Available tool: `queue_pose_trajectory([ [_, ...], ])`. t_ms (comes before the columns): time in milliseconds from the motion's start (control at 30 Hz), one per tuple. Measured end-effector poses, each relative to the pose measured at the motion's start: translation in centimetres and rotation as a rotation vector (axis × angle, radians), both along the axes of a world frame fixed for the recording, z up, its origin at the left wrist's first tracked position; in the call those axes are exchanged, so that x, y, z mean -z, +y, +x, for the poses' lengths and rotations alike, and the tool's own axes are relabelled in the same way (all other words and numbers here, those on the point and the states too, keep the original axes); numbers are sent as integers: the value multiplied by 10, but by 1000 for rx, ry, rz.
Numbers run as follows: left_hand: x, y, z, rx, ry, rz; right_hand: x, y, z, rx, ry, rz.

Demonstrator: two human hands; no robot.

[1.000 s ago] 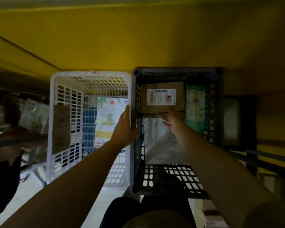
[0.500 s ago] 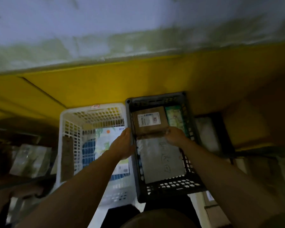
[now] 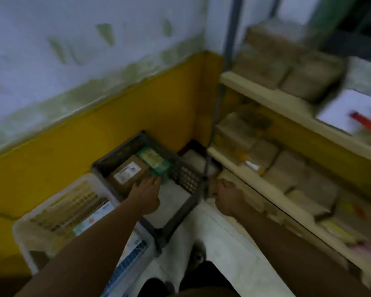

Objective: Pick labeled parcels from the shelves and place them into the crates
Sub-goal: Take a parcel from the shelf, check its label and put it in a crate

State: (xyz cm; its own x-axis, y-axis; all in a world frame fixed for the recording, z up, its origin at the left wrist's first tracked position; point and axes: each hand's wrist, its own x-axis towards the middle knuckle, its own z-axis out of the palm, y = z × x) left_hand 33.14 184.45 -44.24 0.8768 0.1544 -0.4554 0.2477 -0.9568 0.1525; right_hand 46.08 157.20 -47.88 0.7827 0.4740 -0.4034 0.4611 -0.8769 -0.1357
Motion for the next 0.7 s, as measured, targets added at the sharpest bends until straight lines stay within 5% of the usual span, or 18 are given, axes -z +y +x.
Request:
queue_pose_trajectory([
  [267, -40, -253, 61, 530, -105, 27, -77, -262, -75, 370, -189, -26],
  [700, -62, -749, -3, 1211, -292, 43, -114, -737, -331, 1036, -308, -148],
])
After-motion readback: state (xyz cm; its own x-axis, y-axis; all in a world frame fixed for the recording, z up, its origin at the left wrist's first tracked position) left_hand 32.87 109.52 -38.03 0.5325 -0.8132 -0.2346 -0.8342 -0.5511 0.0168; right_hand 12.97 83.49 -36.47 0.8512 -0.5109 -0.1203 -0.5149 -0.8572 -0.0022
